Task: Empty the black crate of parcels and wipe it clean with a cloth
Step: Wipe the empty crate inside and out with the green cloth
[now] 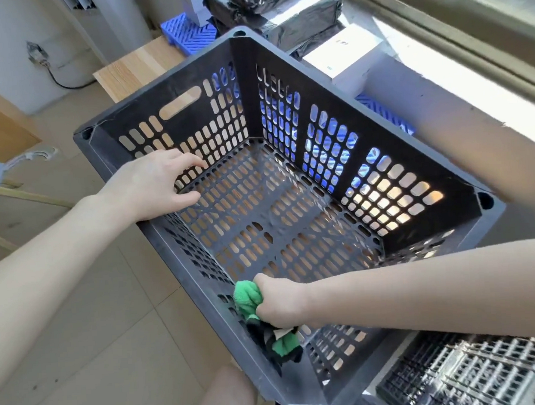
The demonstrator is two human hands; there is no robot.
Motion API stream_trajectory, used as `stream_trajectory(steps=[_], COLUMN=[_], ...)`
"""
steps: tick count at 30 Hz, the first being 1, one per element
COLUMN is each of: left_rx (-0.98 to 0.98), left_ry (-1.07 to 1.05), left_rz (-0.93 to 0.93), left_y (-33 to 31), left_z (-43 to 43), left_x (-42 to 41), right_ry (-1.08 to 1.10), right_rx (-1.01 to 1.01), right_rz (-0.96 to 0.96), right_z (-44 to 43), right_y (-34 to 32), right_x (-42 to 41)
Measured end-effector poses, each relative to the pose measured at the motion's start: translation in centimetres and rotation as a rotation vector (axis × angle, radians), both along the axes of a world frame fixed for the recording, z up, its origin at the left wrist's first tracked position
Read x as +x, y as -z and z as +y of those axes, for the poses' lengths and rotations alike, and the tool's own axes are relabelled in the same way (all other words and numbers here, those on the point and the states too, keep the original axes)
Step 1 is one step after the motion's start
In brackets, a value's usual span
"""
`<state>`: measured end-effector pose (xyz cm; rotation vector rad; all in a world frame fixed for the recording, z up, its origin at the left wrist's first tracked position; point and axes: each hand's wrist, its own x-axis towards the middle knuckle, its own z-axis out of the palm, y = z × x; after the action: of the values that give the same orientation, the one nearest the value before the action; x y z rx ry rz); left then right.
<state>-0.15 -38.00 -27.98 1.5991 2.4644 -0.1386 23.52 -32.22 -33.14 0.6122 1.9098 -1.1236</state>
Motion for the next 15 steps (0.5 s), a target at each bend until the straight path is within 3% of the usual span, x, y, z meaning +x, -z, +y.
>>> stream_trajectory(steps=[7, 15], left_rx=[-0.098, -0.268], left_ry=[0.096, 0.367], left_rz=[-0.016, -0.074], left_y=[0.4, 0.7], left_z=[0.3, 1.2], left_x=[-0.8, -1.9], right_ry=[0.065, 0.004], right_rx=[-0.033, 0.088], right_rz=[0.215, 0.084], right_z=[-0.5, -1.5], right_y=[-2.6, 0.4], right_x=[2.1, -1.6])
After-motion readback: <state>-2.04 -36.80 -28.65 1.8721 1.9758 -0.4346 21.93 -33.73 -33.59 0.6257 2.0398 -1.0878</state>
